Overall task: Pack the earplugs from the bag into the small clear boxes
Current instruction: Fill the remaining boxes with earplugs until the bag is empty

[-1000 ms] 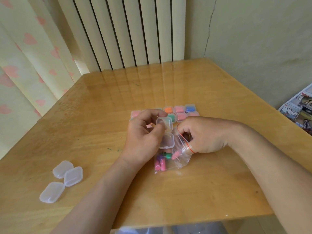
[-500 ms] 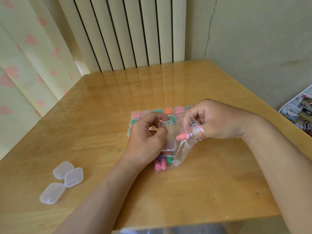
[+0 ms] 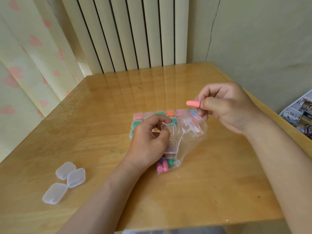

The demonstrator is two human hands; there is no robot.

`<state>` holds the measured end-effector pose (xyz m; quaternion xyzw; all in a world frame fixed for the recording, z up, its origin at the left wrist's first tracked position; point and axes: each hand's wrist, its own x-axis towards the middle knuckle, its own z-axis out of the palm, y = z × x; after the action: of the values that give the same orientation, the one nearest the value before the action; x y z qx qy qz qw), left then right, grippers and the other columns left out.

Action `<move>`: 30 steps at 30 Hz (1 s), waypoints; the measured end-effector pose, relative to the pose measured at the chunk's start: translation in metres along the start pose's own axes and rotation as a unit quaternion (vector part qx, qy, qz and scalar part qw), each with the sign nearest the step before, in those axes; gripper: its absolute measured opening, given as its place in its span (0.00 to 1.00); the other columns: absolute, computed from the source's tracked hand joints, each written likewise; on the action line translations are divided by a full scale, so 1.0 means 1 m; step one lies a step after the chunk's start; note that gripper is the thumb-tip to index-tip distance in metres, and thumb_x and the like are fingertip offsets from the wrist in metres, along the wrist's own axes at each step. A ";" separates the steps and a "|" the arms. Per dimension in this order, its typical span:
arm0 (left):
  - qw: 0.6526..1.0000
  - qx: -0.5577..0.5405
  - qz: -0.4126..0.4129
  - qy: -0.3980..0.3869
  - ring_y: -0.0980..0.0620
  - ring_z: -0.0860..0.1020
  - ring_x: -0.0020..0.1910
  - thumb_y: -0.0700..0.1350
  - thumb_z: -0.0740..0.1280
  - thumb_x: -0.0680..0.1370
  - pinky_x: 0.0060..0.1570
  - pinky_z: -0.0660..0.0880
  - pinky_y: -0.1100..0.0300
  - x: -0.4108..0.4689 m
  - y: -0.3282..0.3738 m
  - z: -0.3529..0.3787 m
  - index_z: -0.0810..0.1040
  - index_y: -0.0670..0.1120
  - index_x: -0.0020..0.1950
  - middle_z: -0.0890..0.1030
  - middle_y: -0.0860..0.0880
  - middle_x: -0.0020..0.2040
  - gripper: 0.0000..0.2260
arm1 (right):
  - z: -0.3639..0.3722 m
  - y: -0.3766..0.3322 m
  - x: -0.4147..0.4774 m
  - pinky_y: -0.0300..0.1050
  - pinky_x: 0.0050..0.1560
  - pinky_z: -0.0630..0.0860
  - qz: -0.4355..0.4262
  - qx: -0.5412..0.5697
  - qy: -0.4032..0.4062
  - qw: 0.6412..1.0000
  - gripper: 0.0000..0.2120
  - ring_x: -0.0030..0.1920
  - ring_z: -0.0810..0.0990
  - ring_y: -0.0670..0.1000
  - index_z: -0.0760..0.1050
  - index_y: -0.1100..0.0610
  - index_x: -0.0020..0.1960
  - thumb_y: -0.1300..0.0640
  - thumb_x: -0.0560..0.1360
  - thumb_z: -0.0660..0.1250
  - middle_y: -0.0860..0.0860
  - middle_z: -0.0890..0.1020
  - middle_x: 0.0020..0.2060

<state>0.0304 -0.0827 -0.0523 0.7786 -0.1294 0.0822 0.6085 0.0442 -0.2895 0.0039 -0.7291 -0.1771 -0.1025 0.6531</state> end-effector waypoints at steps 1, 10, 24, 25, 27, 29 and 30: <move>1.000 -0.001 0.001 -0.002 0.48 0.71 0.28 0.35 0.64 0.80 0.28 0.69 0.56 0.000 0.000 0.000 0.81 0.46 0.51 0.75 0.55 0.36 0.09 | 0.000 0.000 0.001 0.46 0.30 0.73 -0.010 0.022 0.021 1.000 0.11 0.31 0.76 0.56 0.79 0.55 0.30 0.67 0.65 0.64 0.62 0.78 0.30; 0.998 -0.055 -0.010 0.005 0.36 0.76 0.33 0.35 0.63 0.80 0.31 0.81 0.47 0.000 0.006 -0.001 0.83 0.46 0.53 0.79 0.41 0.43 0.10 | 0.019 0.010 -0.008 0.63 0.48 0.79 -0.066 -0.163 -0.088 0.980 0.04 0.44 0.83 0.62 0.82 0.54 0.37 0.61 0.67 0.71 0.53 0.84 0.39; 0.988 -0.142 -0.037 -0.050 0.50 0.82 0.34 0.32 0.65 0.79 0.31 0.81 0.54 -0.003 0.015 -0.006 0.81 0.43 0.58 0.83 0.52 0.37 0.12 | 0.026 0.010 -0.012 0.61 0.55 0.77 -0.043 -0.229 -0.134 0.963 0.11 0.43 0.82 0.55 0.84 0.49 0.38 0.66 0.70 0.74 0.46 0.81 0.40; 0.988 -0.142 -0.036 -0.053 0.50 0.83 0.34 0.31 0.65 0.79 0.32 0.81 0.54 -0.003 0.016 -0.007 0.81 0.43 0.59 0.83 0.52 0.38 0.12 | 0.026 0.011 -0.012 0.61 0.55 0.77 -0.045 -0.232 -0.134 0.962 0.11 0.43 0.82 0.55 0.84 0.49 0.39 0.66 0.70 0.74 0.47 0.81 0.40; 0.988 -0.141 -0.036 -0.053 0.49 0.83 0.34 0.29 0.64 0.78 0.32 0.81 0.54 -0.002 0.015 -0.008 0.81 0.43 0.59 0.83 0.50 0.40 0.15 | 0.025 0.011 -0.011 0.58 0.54 0.78 -0.047 -0.236 -0.132 0.961 0.10 0.42 0.82 0.54 0.85 0.50 0.40 0.66 0.70 0.75 0.46 0.81 0.40; 0.988 -0.146 -0.033 -0.034 0.45 0.84 0.33 0.28 0.67 0.74 0.32 0.81 0.52 0.000 0.013 -0.010 0.81 0.45 0.59 0.81 0.43 0.48 0.18 | 0.025 0.009 -0.011 0.53 0.50 0.78 -0.060 -0.246 -0.111 0.961 0.08 0.42 0.82 0.52 0.85 0.51 0.41 0.65 0.70 0.75 0.47 0.81 0.40; 0.989 -0.146 -0.030 -0.021 0.43 0.84 0.33 0.29 0.68 0.72 0.33 0.81 0.49 0.002 0.012 -0.011 0.82 0.47 0.58 0.79 0.38 0.53 0.19 | 0.024 0.007 -0.010 0.49 0.47 0.78 -0.071 -0.249 -0.092 0.962 0.07 0.41 0.81 0.51 0.85 0.52 0.40 0.64 0.70 0.74 0.47 0.81 0.40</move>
<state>0.0288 -0.0752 -0.0384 0.6865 -0.1297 0.0278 0.7150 0.0356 -0.2672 -0.0093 -0.8607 -0.2560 -0.1221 0.4227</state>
